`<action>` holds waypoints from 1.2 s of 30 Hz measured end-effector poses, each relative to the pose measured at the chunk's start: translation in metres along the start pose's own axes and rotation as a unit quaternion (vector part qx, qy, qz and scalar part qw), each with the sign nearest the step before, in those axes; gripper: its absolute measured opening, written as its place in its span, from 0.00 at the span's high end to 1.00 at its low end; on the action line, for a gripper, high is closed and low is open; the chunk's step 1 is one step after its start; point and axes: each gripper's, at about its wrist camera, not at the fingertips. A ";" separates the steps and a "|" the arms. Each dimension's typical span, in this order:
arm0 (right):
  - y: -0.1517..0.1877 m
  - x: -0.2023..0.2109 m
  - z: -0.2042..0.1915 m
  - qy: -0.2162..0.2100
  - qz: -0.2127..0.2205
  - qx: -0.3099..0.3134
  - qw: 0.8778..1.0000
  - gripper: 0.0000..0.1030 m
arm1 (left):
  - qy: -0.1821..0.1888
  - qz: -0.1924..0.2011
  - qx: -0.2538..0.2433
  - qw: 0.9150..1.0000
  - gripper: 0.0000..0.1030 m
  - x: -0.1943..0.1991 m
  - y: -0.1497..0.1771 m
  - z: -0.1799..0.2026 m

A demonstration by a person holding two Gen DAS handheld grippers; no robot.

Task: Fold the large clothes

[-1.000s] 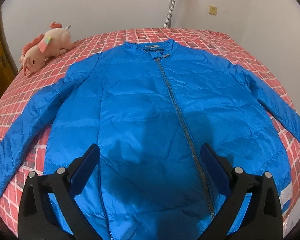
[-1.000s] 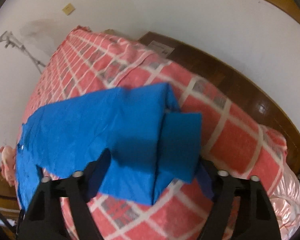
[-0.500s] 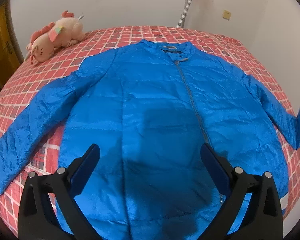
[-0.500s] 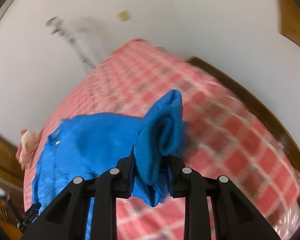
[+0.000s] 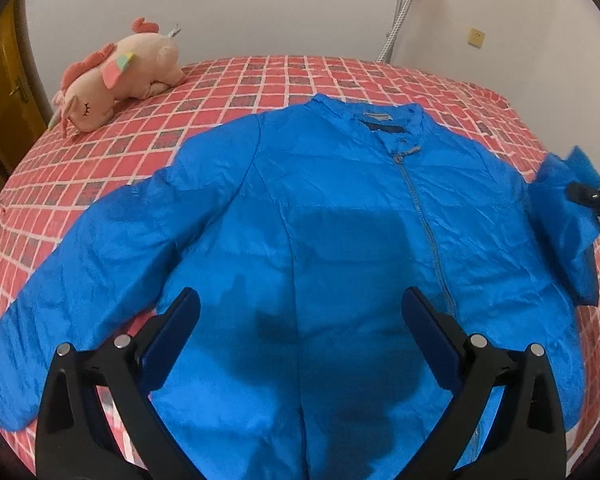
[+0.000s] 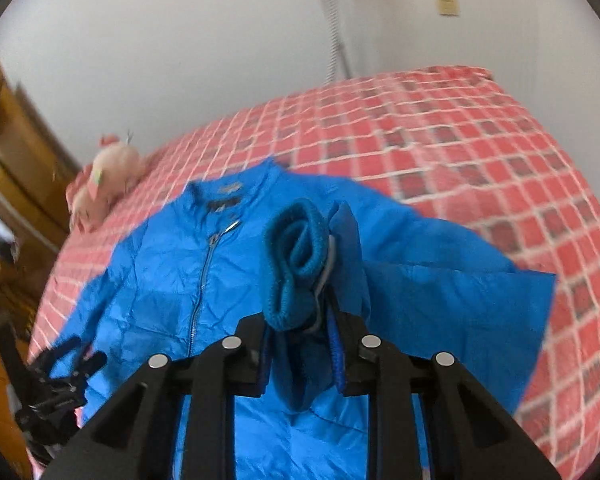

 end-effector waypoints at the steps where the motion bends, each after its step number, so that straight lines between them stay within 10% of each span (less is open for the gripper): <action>1: 0.001 -0.013 -0.010 -0.004 -0.011 0.009 1.000 0.78 | 0.003 -0.003 0.002 1.000 0.03 -0.004 -0.001 -0.001; 8: 0.011 -0.055 -0.032 -0.030 -0.056 0.043 0.997 0.72 | 0.010 -0.011 0.004 1.000 0.03 -0.021 -0.006 -0.004; 15: 0.017 -0.032 -0.030 -0.202 -0.078 0.030 0.976 0.64 | 0.031 -0.020 0.007 0.999 0.03 -0.025 -0.012 0.004; 28: 0.012 0.026 0.099 -0.013 0.031 -0.053 0.998 0.63 | 0.133 -0.077 -0.048 0.987 0.05 -0.068 -0.037 0.123; 31: 0.009 0.027 0.113 0.004 0.038 -0.062 0.997 0.63 | 0.130 -0.092 -0.074 0.984 0.40 -0.083 -0.036 0.146; 36: 0.009 0.027 0.127 -0.003 0.036 -0.080 0.996 0.63 | 0.144 -0.082 -0.083 0.983 0.67 -0.090 -0.035 0.162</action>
Point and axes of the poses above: each gripper's, at about its wrist camera, not at the fingertips, and x roughly against the way its jaws point, z to its right, y to its underside, and after that the axes turned 6 degrees about z, right-handed
